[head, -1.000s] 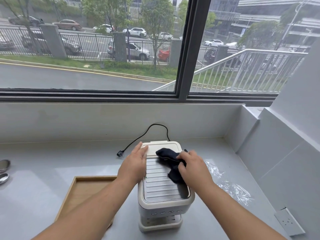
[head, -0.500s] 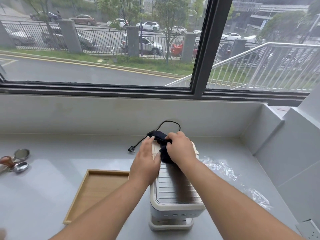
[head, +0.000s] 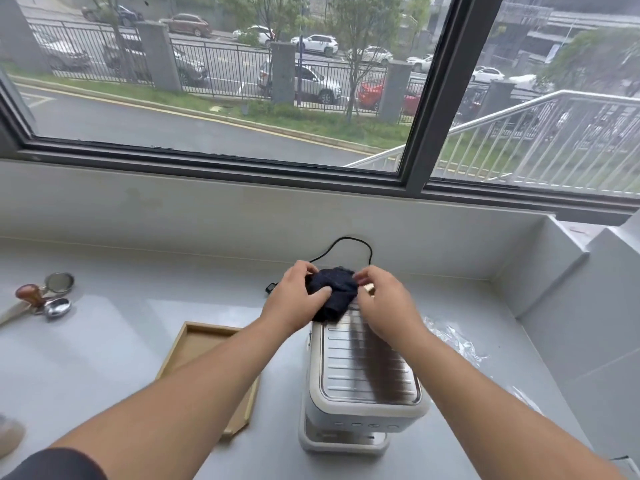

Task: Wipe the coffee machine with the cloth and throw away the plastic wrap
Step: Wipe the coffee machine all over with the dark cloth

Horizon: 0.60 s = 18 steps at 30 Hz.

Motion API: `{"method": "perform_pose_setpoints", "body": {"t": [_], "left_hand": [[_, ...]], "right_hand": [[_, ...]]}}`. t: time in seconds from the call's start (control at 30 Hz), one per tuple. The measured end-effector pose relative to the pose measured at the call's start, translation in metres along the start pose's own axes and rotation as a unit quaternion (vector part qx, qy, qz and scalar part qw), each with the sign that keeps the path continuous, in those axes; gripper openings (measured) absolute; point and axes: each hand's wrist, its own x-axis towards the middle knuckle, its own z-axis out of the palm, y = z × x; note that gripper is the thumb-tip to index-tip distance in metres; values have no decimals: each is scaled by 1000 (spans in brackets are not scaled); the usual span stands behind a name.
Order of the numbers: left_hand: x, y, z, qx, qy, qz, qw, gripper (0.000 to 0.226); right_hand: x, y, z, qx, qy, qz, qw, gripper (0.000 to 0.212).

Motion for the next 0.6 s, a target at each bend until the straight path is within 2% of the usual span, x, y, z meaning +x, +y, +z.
{"method": "perform_pose_setpoints", "body": {"t": [0.07,0.13,0.33,0.6], "left_hand": [[4,0,-2,-55,-21,-35,998,30],[3,0,-2,-111,-30,-66,991,22],[-5,-10,5,-178,-17,-134,975,11],[4,-28,6,-230,-31,-157,960,15]], "right_hand": [[-16,18,6,-134,18,-75,988,22],[-25,24,14,-181,25,-112,977,19],[-26,23,19,-202,62,-120,970,17],[-30,18,19,-215,57,-113,968,20]]}}
